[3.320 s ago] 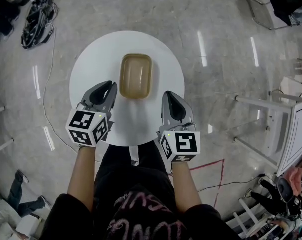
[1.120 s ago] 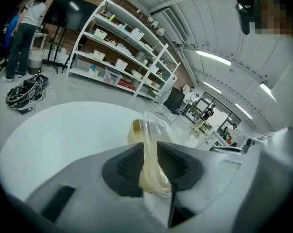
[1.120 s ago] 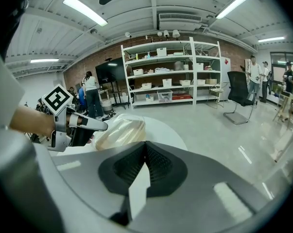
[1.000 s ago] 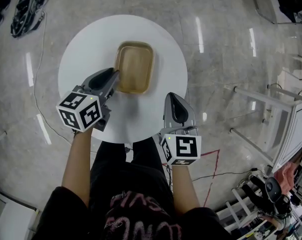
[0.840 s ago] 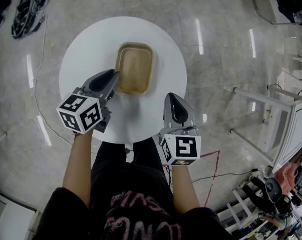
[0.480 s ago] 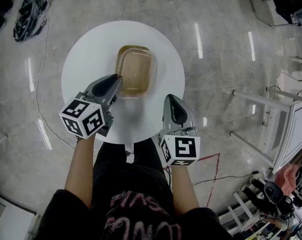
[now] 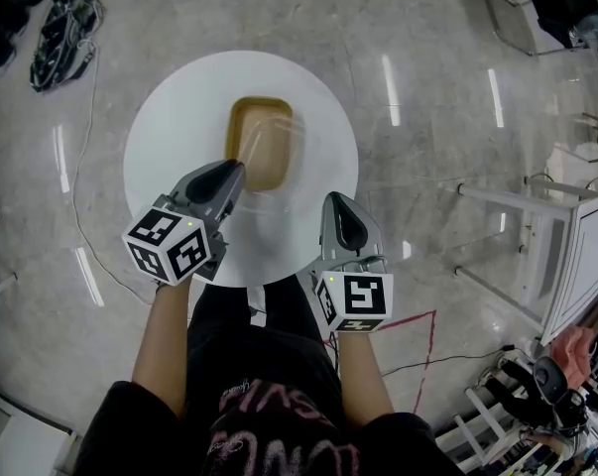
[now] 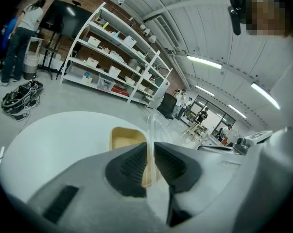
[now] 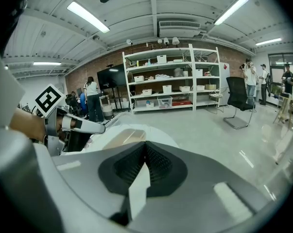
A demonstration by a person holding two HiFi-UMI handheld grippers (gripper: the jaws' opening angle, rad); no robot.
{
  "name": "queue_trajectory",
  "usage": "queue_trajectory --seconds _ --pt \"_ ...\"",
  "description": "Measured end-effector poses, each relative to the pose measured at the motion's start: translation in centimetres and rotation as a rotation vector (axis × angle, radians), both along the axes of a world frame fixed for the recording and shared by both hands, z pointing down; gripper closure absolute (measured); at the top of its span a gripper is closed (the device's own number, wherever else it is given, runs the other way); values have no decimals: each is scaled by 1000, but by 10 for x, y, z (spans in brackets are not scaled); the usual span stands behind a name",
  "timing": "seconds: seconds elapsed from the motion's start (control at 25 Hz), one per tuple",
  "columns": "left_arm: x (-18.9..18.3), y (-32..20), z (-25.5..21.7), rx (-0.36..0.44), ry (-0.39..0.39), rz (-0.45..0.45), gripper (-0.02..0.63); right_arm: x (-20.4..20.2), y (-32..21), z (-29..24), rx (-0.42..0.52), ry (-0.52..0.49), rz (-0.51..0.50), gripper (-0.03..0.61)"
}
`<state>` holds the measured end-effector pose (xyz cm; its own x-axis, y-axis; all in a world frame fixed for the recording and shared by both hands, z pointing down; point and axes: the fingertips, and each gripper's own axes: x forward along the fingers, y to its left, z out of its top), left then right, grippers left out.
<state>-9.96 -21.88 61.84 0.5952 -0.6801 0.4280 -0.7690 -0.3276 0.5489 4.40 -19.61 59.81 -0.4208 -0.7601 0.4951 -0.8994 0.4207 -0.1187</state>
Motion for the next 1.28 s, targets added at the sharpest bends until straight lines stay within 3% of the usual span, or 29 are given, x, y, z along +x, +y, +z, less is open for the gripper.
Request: queue_trajectory --seconds 0.32,1.28 --pt "4 10 -30 11 -15 -28 568 9 3 -28 16 -20 -7 568" --pt "7 56 -149 196 -50 -133 568 28 23 -127 169 -82 -48 568"
